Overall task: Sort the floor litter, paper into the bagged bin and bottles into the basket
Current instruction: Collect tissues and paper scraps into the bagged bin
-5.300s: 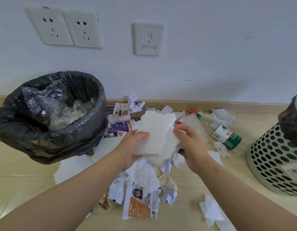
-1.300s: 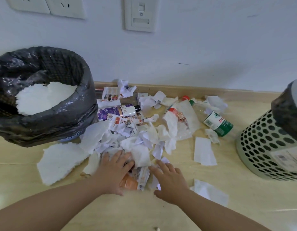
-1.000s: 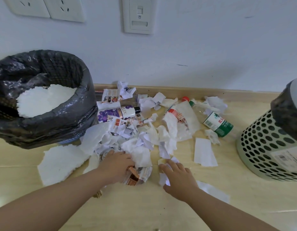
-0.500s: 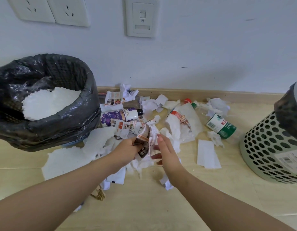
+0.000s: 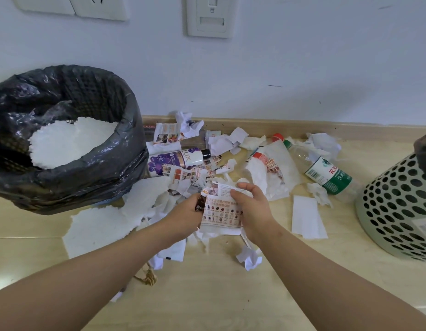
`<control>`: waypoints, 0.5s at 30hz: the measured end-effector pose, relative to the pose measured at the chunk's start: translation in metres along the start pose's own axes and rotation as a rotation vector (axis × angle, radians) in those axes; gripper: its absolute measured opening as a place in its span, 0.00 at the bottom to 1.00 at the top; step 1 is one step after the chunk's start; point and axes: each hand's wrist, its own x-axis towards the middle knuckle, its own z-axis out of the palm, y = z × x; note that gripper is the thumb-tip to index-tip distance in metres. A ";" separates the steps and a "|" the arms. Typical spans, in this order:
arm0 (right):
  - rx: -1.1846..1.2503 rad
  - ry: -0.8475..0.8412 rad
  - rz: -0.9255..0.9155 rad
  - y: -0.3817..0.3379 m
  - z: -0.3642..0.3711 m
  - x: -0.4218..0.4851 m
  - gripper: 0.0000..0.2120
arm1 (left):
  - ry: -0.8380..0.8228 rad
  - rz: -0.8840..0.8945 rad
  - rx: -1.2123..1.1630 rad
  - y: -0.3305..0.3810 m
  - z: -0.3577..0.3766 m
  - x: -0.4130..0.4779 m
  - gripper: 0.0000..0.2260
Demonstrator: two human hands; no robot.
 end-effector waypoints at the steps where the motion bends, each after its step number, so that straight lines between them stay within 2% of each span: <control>1: -0.015 0.020 -0.003 -0.002 -0.001 0.000 0.06 | 0.005 -0.004 -0.010 -0.001 -0.001 0.001 0.10; 6: 0.059 0.232 -0.039 -0.009 -0.009 0.007 0.03 | 0.099 -0.027 -0.054 -0.004 -0.005 0.008 0.10; 9: 0.004 0.316 -0.080 -0.009 -0.014 0.011 0.10 | 0.161 -0.020 -0.170 -0.003 -0.006 0.010 0.09; 10: -0.023 0.286 -0.081 -0.009 -0.013 0.011 0.11 | 0.163 -0.020 -0.205 -0.001 -0.006 0.010 0.10; 15: -0.111 -0.074 0.009 -0.005 0.014 0.007 0.16 | 0.118 -0.032 -0.208 -0.001 -0.003 0.016 0.11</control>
